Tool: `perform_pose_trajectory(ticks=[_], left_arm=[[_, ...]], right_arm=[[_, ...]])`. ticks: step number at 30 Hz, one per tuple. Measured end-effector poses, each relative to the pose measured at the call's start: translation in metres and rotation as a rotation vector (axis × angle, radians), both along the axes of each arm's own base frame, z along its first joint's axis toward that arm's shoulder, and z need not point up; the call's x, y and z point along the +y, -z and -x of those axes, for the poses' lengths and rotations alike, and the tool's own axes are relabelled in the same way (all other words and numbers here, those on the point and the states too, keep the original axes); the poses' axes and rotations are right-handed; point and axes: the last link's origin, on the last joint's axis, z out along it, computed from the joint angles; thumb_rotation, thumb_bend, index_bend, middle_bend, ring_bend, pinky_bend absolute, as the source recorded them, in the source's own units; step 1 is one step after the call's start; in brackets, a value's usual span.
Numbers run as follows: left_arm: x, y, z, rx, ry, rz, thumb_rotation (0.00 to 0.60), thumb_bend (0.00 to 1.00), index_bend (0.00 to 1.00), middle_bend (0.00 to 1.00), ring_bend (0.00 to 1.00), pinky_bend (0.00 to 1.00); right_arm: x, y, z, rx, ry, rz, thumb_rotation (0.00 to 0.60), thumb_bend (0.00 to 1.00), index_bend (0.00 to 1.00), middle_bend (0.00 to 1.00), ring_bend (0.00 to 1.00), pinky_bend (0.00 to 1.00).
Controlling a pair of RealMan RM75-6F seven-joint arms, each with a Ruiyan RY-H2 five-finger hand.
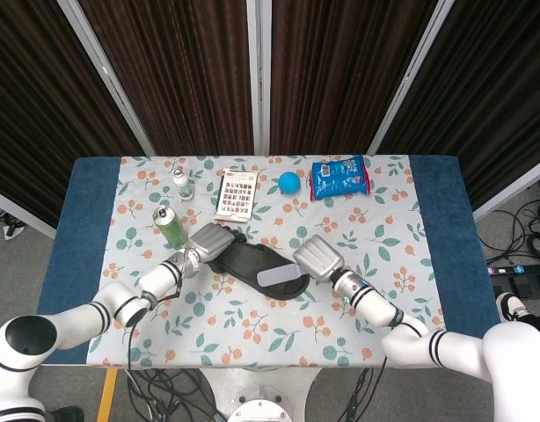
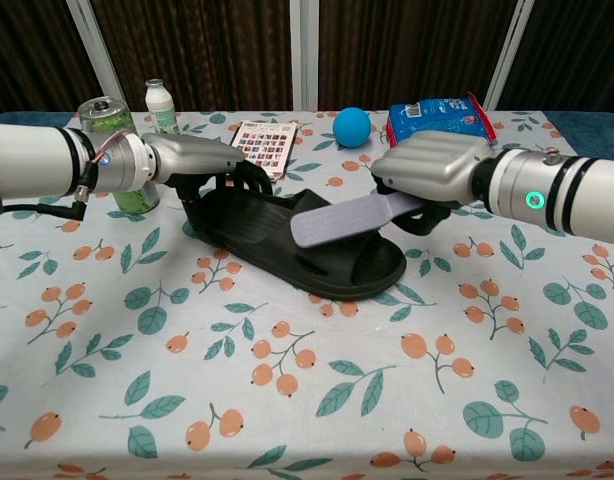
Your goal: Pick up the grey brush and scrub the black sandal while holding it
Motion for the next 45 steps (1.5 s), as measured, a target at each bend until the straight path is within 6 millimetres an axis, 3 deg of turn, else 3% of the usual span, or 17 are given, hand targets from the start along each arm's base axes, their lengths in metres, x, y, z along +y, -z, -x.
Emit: perform_pose_trajectory(ticks=[6,13,19,25,29,34,40,45], left_arm=[[0.000,0.001,0.001,0.006,0.007,-0.007,0.600,0.28,0.43,0.45,0.30,0.33],[-0.001,0.001,-0.001,0.013,0.019,-0.011,0.600,0.28,0.43,0.45,0.30,0.33],[-0.002,0.001,-0.002,0.019,0.018,-0.010,0.600,0.28,0.43,0.44,0.30,0.33],[-0.001,0.001,-0.003,0.023,0.022,-0.013,0.600,0.28,0.43,0.44,0.30,0.33],[-0.001,0.001,-0.003,0.025,0.023,-0.014,0.600,0.28,0.43,0.44,0.30,0.33],[-0.001,0.000,-0.002,0.025,0.022,-0.016,0.600,0.28,0.43,0.44,0.30,0.33],[-0.002,-0.001,-0.002,0.028,0.024,-0.015,0.600,0.28,0.43,0.44,0.30,0.33],[-0.002,-0.002,-0.001,0.029,0.021,-0.017,0.600,0.28,0.43,0.44,0.30,0.33]], right_arm=[[0.013,-0.015,0.018,0.026,0.005,-0.021,0.600,0.58,1.00,1.00,1.00,1.00],[0.001,-0.031,-0.001,-0.128,0.003,0.035,0.600,0.58,1.00,1.00,1.00,1.00],[-0.012,-0.008,-0.017,-0.105,-0.031,0.044,0.600,0.58,1.00,1.00,1.00,1.00],[-0.006,0.008,-0.009,0.015,-0.079,0.018,0.600,0.58,1.00,1.00,1.00,1.00],[0.008,0.006,0.004,0.041,-0.075,-0.019,0.600,0.58,1.00,1.00,1.00,1.00],[0.018,-0.011,0.014,0.006,-0.069,-0.018,0.600,0.58,1.00,1.00,1.00,1.00],[-0.003,-0.023,-0.005,-0.128,-0.025,0.050,0.600,0.58,1.00,1.00,1.00,1.00],[-0.021,-0.007,-0.016,-0.115,-0.013,0.069,0.600,0.55,1.00,1.00,1.00,1.00]])
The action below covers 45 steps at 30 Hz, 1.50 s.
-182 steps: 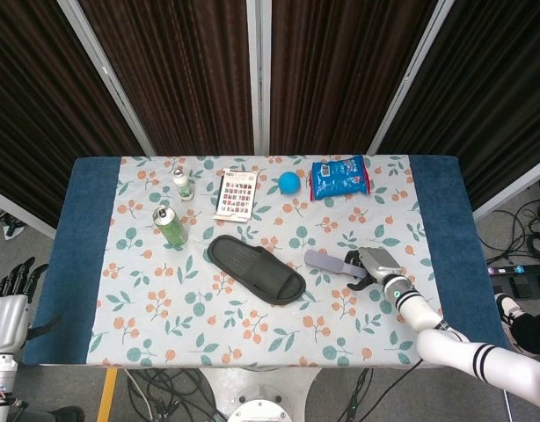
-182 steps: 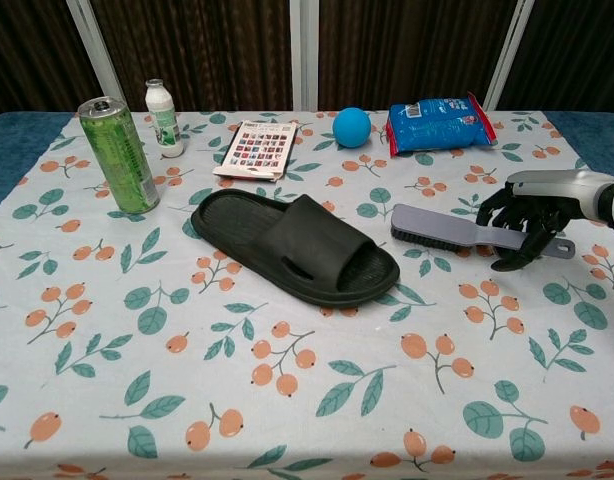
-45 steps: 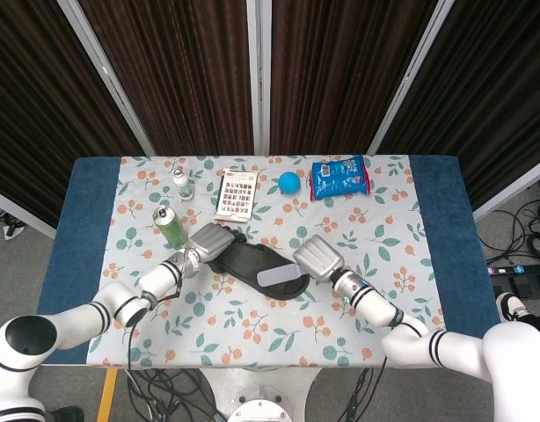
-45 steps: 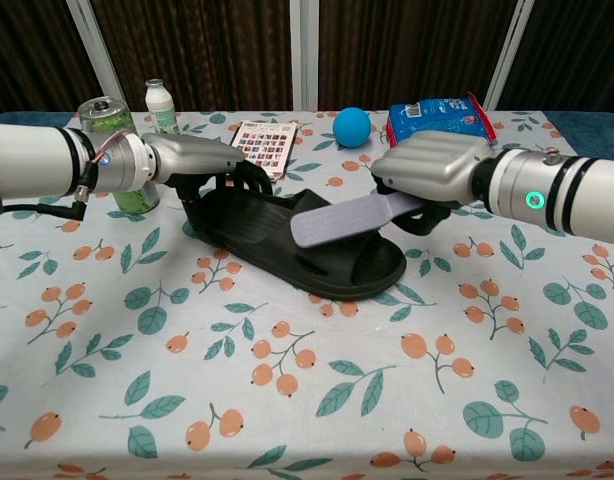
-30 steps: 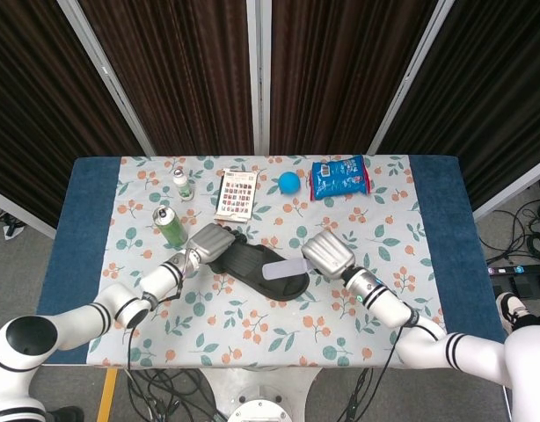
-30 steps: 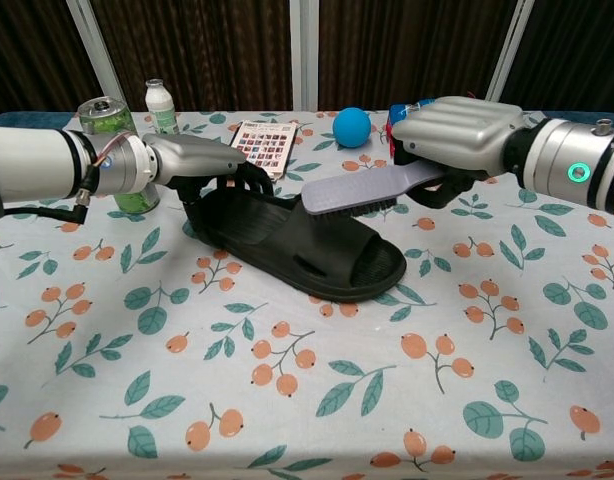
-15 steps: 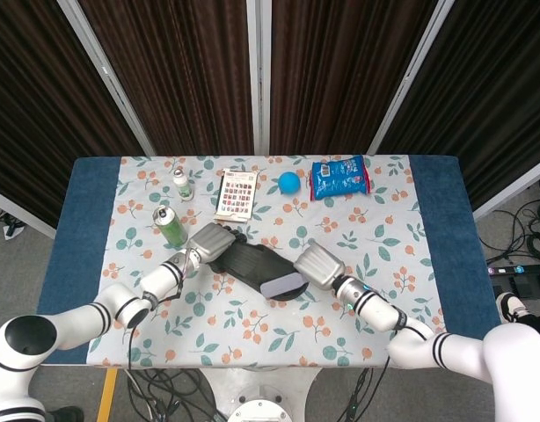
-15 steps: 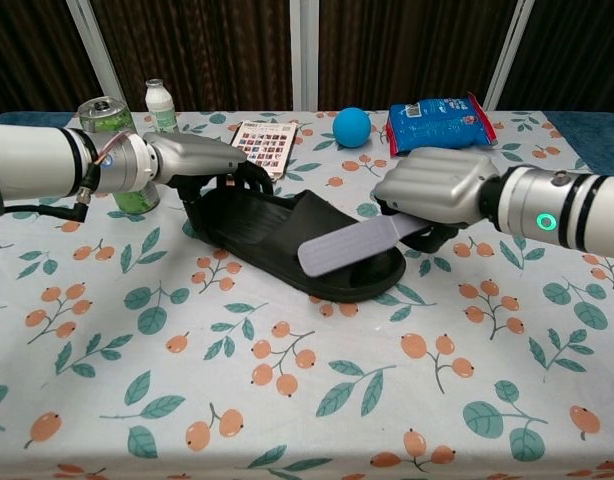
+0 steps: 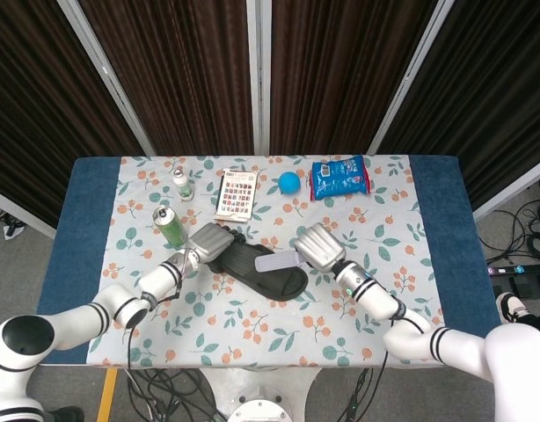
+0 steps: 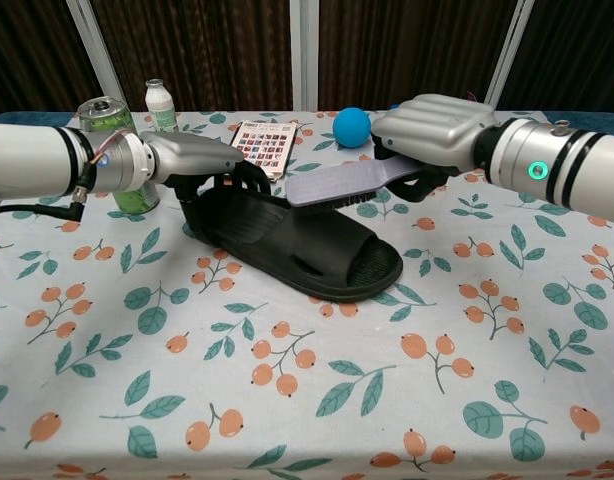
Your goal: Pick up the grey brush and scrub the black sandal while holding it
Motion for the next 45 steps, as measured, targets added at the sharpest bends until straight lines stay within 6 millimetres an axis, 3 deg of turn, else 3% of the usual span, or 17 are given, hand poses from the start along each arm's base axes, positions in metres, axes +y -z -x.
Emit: perform_pose_trajectory(ticks=[4,8,15,21,28,33,40,45], left_arm=[[-0.001,0.000,0.001,0.001,-0.001,-0.002,0.600,0.28,0.43,0.44,0.30,0.33],[0.000,-0.001,0.002,0.006,-0.001,-0.004,0.600,0.28,0.43,0.44,0.30,0.33],[-0.001,-0.001,0.003,0.003,-0.004,-0.004,0.600,0.28,0.43,0.44,0.30,0.33],[-0.002,-0.002,0.002,0.005,0.004,-0.004,0.600,0.28,0.43,0.44,0.30,0.33],[-0.002,-0.001,0.001,0.009,0.004,-0.004,0.600,0.28,0.43,0.44,0.30,0.33],[-0.001,-0.001,0.002,0.005,-0.003,-0.007,0.600,0.28,0.43,0.44,0.30,0.33],[0.000,-0.002,0.003,0.008,-0.004,-0.010,0.600,0.28,0.43,0.44,0.30,0.33],[0.000,-0.002,0.003,0.007,-0.003,-0.007,0.600,0.28,0.43,0.44,0.30,0.33]], right_arm=[[0.000,0.016,0.001,0.073,-0.015,-0.023,0.600,0.55,1.00,1.00,1.00,1.00],[0.011,0.018,0.011,0.125,-0.029,-0.062,0.600,0.55,1.00,1.00,1.00,1.00],[0.030,-0.004,0.030,0.156,-0.049,-0.102,0.600,0.55,1.00,1.00,1.00,1.00],[0.019,-0.016,0.011,0.036,-0.052,-0.055,0.600,0.55,1.00,1.00,1.00,1.00],[0.000,0.010,-0.005,0.070,-0.049,-0.033,0.600,0.55,1.00,1.00,1.00,1.00],[0.009,0.024,0.005,0.160,-0.065,-0.073,0.600,0.55,1.00,1.00,1.00,1.00],[0.032,0.006,0.029,0.168,-0.059,-0.128,0.600,0.55,1.00,1.00,1.00,1.00],[0.025,-0.009,0.019,0.066,-0.054,-0.085,0.600,0.55,1.00,1.00,1.00,1.00]])
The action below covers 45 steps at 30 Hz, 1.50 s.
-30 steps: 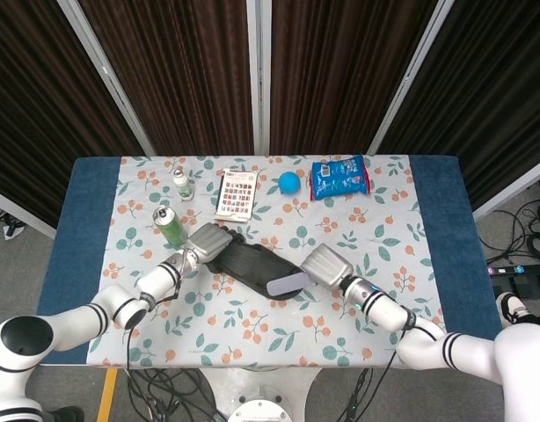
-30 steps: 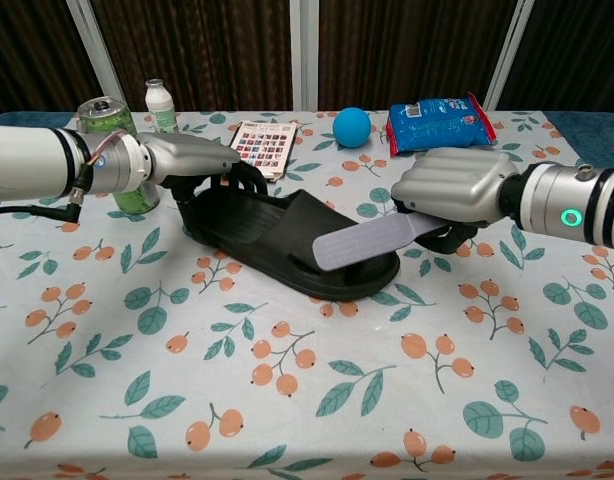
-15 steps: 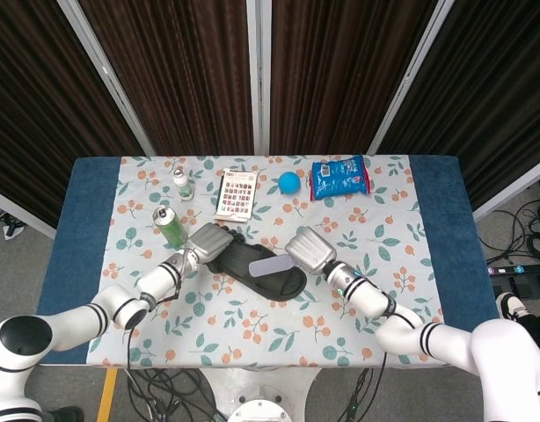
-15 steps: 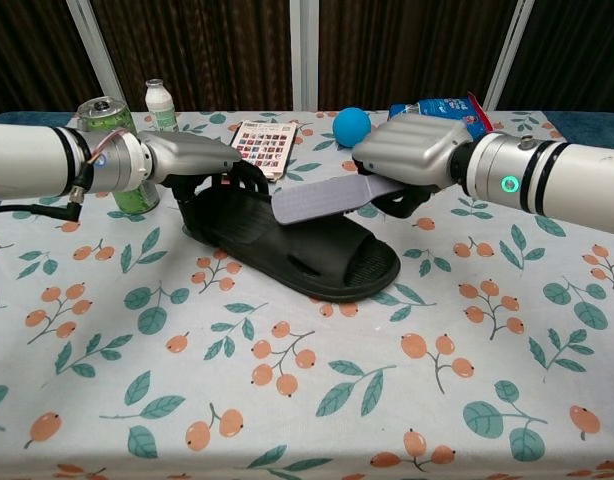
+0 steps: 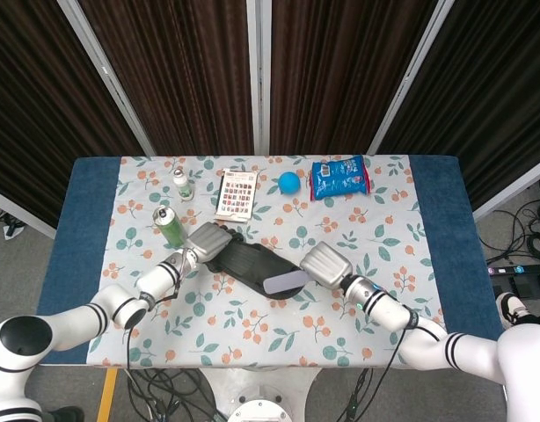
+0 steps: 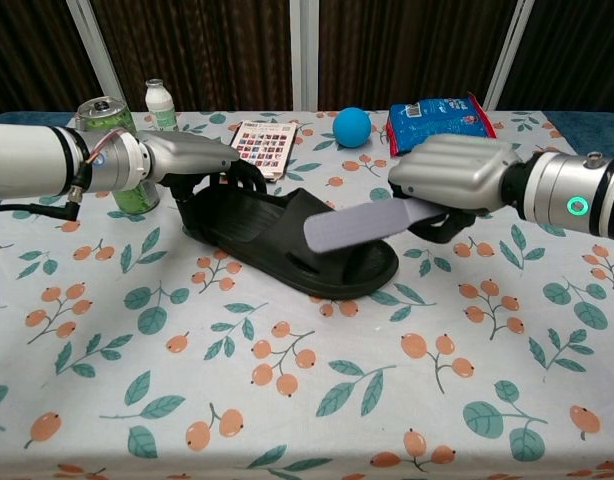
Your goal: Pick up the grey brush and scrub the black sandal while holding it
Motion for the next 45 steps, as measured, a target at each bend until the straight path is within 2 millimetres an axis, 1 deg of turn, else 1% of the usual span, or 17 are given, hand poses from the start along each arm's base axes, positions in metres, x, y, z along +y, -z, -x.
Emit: perform_pose_trajectory(ticks=[4,8,11,14,17,19,21,22,23,26,27,29,32,36,40,43,45], left_arm=[[0.000,0.000,-0.001,0.003,0.003,0.002,0.600,0.28,0.43,0.44,0.30,0.33],[-0.001,0.000,-0.001,0.002,0.003,0.001,0.600,0.28,0.42,0.44,0.30,0.33],[-0.001,-0.001,0.000,0.003,0.002,0.000,0.600,0.28,0.42,0.44,0.30,0.33],[0.000,-0.001,0.000,0.004,-0.001,-0.002,0.600,0.28,0.42,0.43,0.30,0.33],[0.000,-0.002,0.001,0.003,-0.005,-0.002,0.600,0.28,0.42,0.42,0.29,0.33],[0.000,-0.002,0.001,0.005,-0.004,0.001,0.600,0.28,0.39,0.40,0.28,0.33],[-0.001,-0.002,0.001,0.006,-0.004,0.006,0.600,0.28,0.32,0.34,0.24,0.31],[-0.002,-0.003,0.000,0.006,-0.004,0.009,0.600,0.28,0.30,0.32,0.23,0.31],[-0.002,-0.003,0.000,0.005,-0.004,0.013,0.600,0.28,0.26,0.28,0.20,0.29],[-0.004,-0.006,-0.003,-0.002,-0.002,0.019,0.600,0.28,0.19,0.20,0.10,0.23],[-0.005,-0.007,-0.004,-0.007,-0.001,0.019,0.600,0.28,0.18,0.19,0.08,0.21],[-0.006,-0.010,-0.007,-0.024,0.007,0.012,0.600,0.28,0.16,0.16,0.05,0.19],[-0.009,-0.016,-0.011,-0.047,0.020,0.003,0.600,0.28,0.15,0.14,0.05,0.18],[-0.012,-0.027,-0.014,-0.077,0.022,-0.007,0.600,0.28,0.15,0.14,0.05,0.18],[-0.018,-0.046,-0.014,-0.125,0.020,-0.038,0.600,0.28,0.15,0.14,0.05,0.18],[-0.024,-0.065,-0.010,-0.175,0.014,-0.081,0.600,0.28,0.15,0.14,0.05,0.18],[-0.028,-0.079,-0.004,-0.209,0.001,-0.116,0.600,0.28,0.15,0.14,0.05,0.18]], right_arm=[[-0.017,0.005,-0.016,-0.033,0.005,0.040,0.600,0.54,1.00,1.00,1.00,1.00],[-0.029,0.023,-0.023,0.002,0.020,0.048,0.600,0.54,1.00,1.00,1.00,1.00],[-0.027,0.033,-0.021,0.041,0.028,0.026,0.600,0.54,1.00,1.00,1.00,1.00],[-0.018,0.035,-0.014,0.069,0.021,-0.004,0.600,0.54,1.00,1.00,1.00,1.00],[-0.007,0.029,-0.003,0.087,0.024,-0.038,0.600,0.54,1.00,1.00,1.00,1.00],[0.001,0.020,0.004,0.091,0.036,-0.059,0.600,0.54,1.00,1.00,1.00,1.00],[0.006,0.007,0.011,0.079,0.054,-0.067,0.600,0.54,1.00,1.00,1.00,1.00],[0.008,-0.002,0.014,0.062,0.068,-0.063,0.600,0.54,1.00,1.00,1.00,1.00],[0.008,-0.007,0.016,0.051,0.075,-0.057,0.600,0.54,1.00,1.00,1.00,1.00],[0.004,-0.034,0.022,-0.012,0.114,-0.006,0.600,0.54,1.00,1.00,1.00,1.00],[0.000,-0.047,0.025,-0.046,0.139,0.029,0.600,0.54,1.00,1.00,1.00,1.00],[-0.004,-0.057,0.029,-0.068,0.165,0.058,0.600,0.54,1.00,1.00,1.00,1.00],[-0.010,-0.068,0.039,-0.072,0.219,0.105,0.600,0.53,1.00,1.00,1.00,1.00],[-0.017,-0.069,0.058,-0.020,0.288,0.140,0.600,0.50,1.00,1.00,1.00,1.00],[-0.021,-0.057,0.069,0.007,0.345,0.148,0.600,0.46,1.00,1.00,1.00,1.00],[-0.023,-0.044,0.072,0.024,0.364,0.147,0.600,0.37,0.98,0.94,0.94,1.00],[-0.024,-0.035,0.072,0.037,0.373,0.143,0.600,0.32,0.91,0.86,0.87,1.00]])
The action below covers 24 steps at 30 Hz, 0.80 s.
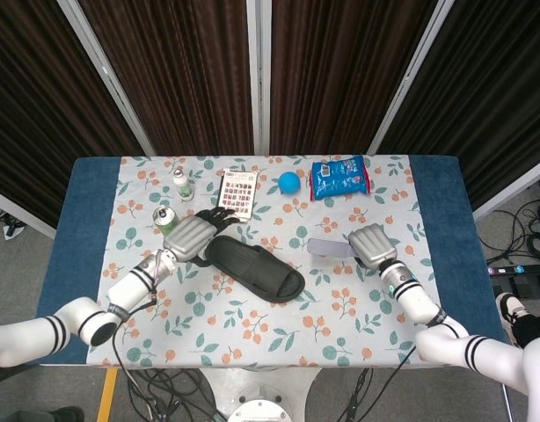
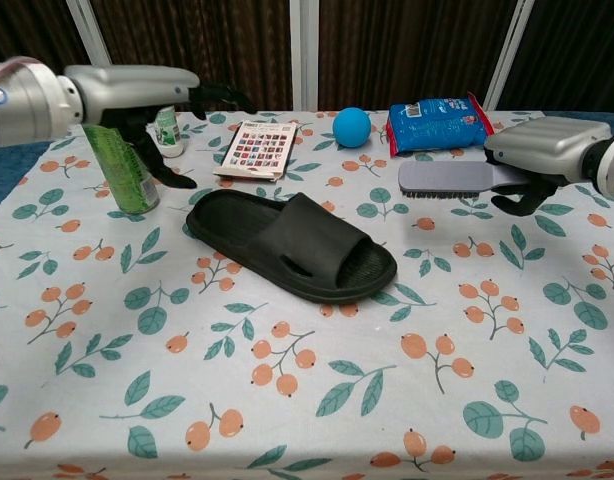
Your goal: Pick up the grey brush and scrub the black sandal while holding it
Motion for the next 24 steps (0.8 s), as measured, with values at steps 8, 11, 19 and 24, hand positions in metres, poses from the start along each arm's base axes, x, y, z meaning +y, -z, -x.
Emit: perform_pose_trajectory(ticks=[8,11,19,24], left_arm=[[-0.017,-0.031,0.029,-0.082,-0.069,-0.082,0.600,0.28,0.15,0.14,0.05,0.18],[-0.021,-0.036,0.036,-0.078,-0.074,-0.091,0.600,0.28,0.15,0.14,0.05,0.18],[-0.034,-0.061,0.065,-0.089,-0.120,-0.169,0.600,0.28,0.15,0.14,0.05,0.18],[-0.052,-0.087,0.106,-0.072,-0.201,-0.264,0.600,0.28,0.15,0.14,0.05,0.18]], right_arm=[[0.002,0.011,0.002,0.023,0.048,-0.020,0.600,0.10,0.23,0.44,0.41,0.58],[0.006,0.009,-0.001,0.016,0.057,-0.032,0.600,0.03,0.02,0.24,0.21,0.39],[0.019,-0.034,-0.002,-0.081,0.090,0.020,0.600,0.05,0.00,0.09,0.07,0.24],[0.033,-0.084,0.016,-0.151,0.089,0.174,0.600,0.17,0.03,0.22,0.15,0.27]])
